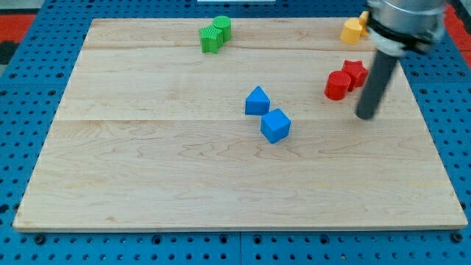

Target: Move blue blocks to the bottom right of the board

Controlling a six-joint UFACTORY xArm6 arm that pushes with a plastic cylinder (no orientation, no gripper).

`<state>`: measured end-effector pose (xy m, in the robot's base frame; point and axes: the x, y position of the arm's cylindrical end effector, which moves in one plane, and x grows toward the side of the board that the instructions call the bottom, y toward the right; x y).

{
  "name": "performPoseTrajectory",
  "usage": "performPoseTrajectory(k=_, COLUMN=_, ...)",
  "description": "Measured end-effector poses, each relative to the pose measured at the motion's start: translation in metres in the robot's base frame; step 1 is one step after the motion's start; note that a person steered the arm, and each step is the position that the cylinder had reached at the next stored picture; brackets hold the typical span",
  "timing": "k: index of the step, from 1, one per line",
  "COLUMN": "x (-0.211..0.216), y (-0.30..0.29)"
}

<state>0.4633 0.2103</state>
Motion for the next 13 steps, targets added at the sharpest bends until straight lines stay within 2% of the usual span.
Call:
performPoseTrajectory(k=1, x=0.043, y=-0.040)
performPoseTrajectory(k=2, x=0.081, y=-0.112)
performPoseTrajectory(k=3, x=0.039, y=-0.213)
performPoseTrajectory(k=4, x=-0.009, y=-0.254)
performPoseTrajectory(k=5, x=-0.069, y=-0.254)
performPoseTrajectory(k=6, x=-0.085, y=-0.205)
performPoseTrajectory(k=7, x=-0.069, y=-0.148)
performPoseTrajectory(k=8, x=-0.034, y=-0.149)
performPoseTrajectory(k=9, x=-0.023, y=-0.166)
performPoseTrajectory(k=11, x=-0.001, y=-0.126)
performPoseTrajectory(k=12, x=0.004, y=-0.182)
performPoseTrajectory(k=13, x=-0.011, y=-0.211)
